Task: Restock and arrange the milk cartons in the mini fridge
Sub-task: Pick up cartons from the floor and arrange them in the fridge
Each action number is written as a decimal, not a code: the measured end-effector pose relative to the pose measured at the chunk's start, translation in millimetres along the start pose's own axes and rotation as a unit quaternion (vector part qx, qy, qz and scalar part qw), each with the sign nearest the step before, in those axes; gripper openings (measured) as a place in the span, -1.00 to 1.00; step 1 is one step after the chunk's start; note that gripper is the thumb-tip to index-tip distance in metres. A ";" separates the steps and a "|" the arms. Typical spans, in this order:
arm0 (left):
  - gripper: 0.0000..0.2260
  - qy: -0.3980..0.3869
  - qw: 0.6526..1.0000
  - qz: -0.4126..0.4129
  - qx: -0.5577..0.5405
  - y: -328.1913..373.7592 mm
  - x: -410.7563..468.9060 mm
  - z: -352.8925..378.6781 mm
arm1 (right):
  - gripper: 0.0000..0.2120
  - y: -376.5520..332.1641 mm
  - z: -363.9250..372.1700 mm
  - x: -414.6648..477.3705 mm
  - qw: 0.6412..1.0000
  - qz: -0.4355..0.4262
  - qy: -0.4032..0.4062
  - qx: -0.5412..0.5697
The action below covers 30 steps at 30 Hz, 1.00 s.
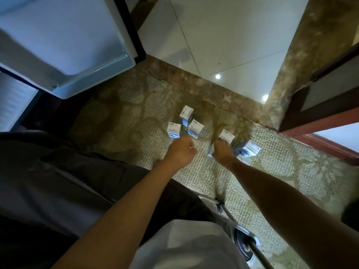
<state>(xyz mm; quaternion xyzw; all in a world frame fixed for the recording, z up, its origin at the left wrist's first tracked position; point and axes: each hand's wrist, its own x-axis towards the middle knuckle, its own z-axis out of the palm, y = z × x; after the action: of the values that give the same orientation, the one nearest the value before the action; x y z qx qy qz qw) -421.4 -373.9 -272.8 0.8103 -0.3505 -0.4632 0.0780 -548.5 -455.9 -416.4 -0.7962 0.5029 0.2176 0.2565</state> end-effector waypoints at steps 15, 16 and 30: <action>-0.47 -0.004 0.995 0.024 -0.094 -19.2 3.7 -17.1 | -0.60 -62.4 -116.7 -50.8 0.936 -0.295 -0.030 0.190; -0.52 0.008 0.994 0.022 -0.107 -19.9 3.6 -19.0 | -0.59 -66.5 -123.4 -52.3 0.928 -0.306 -0.039 0.207; -0.66 0.113 0.973 -0.078 -0.187 -42.0 4.8 -41.2 | -0.73 -57.6 -35.6 63.5 0.987 0.013 0.021 0.159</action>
<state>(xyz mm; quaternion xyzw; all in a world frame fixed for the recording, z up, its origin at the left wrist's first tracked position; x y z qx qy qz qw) -365.8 -354.0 -272.1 0.8531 -0.1829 -0.4308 0.2306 -467.5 -501.2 -416.3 -0.7433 0.5463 0.1217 0.3664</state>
